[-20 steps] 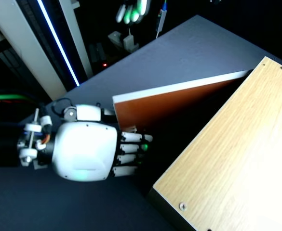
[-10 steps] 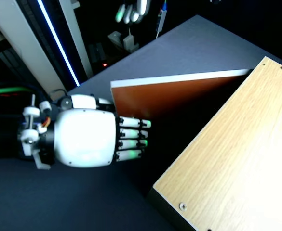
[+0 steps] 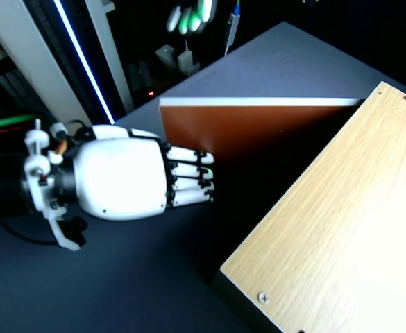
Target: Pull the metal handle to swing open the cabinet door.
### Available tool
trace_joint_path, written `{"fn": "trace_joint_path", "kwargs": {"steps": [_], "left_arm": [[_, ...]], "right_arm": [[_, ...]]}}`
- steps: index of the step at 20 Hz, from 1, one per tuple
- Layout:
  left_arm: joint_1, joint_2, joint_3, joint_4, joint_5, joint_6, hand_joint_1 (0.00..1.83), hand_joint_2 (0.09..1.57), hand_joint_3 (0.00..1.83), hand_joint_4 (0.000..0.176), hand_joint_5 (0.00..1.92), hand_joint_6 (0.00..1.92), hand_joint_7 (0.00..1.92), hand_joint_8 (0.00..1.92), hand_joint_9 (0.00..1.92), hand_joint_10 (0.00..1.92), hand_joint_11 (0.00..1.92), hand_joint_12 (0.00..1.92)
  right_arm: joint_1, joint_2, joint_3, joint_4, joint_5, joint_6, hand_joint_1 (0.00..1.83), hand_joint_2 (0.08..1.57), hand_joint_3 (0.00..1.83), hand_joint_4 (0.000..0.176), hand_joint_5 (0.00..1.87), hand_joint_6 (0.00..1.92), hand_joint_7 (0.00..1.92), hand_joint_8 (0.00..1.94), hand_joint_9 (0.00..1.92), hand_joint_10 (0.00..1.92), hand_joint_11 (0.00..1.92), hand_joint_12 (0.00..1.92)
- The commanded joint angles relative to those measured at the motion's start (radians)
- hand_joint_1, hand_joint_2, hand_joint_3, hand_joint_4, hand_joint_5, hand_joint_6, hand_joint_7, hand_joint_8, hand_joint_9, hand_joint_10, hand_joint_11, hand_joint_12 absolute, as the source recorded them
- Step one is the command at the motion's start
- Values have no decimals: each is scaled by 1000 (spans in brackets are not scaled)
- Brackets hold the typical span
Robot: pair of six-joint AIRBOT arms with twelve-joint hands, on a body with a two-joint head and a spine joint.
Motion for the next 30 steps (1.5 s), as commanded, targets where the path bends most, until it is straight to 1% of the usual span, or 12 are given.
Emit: {"fn": "trace_joint_path", "kwargs": {"steps": [1, 9, 16, 17, 19, 22, 26, 30], "left_arm": [[-13, 6, 0, -92, -24, 5, 0, 1571, 134, 0, 316, 0, 399, 0, 381, 1, 0, 824], [-13, 6, 0, -92, -24, 5, 0, 1571, 128, 0, 328, 5, 406, 3, 386, 3, 2, 825], [-13, 6, 0, -92, -24, 5, 0, 1571, 125, 0, 331, 4, 411, 3, 391, 4, 5, 830], [-13, 6, 0, -92, -24, 5, 0, 1571, 127, 0, 330, 3, 407, 1, 386, 2, 0, 829], [-13, 6, 0, -92, -24, 5, 0, 1571, 128, 0, 328, 2, 405, 1, 383, 0, 0, 826], [-13, 6, 0, -92, -24, 5, 0, 1571, 127, 0, 335, 4, 411, 3, 388, 2, 0, 827], [-13, 6, 0, -92, -24, 5, 0, 1571, 135, 0, 329, 1, 407, 0, 384, 0, 0, 814], [-13, 6, 0, -92, -24, 5, 0, 1571, 131, 0, 331, 1, 408, 1, 387, 1, 0, 815]], "right_arm": [[2, 8, -5, 73, 68, -4, 0, 1571, 49, 0, 254, 0, 359, 0, 359, 1, 0, 881], [-5, 5, -27, 106, 101, -4, 0, 1571, 50, 0, 252, 0, 353, 0, 355, 0, 0, 868], [-6, -27, -36, 124, 120, -4, 0, 1571, 57, 0, 241, 0, 347, 0, 354, 0, 0, 872], [-6, -32, -36, 129, 127, -14, 0, 1571, 58, 0, 251, 3, 357, 3, 362, 2, 0, 886], [-12, -38, -36, 150, 153, -91, 0, 1571, 54, 0, 260, 6, 367, 6, 369, 5, 0, 891], [-16, -45, -45, 151, 167, -127, 0, 1571, 48, 0, 262, 5, 364, 3, 366, 3, 0, 877], [-23, -62, -58, 168, 192, -216, 0, 1571, 52, 0, 258, 1, 359, 1, 362, 1, 0, 884], [-34, -80, -64, 172, 197, -237, 0, 1571, 53, 0, 270, 5, 370, 5, 371, 4, 0, 883]]}}
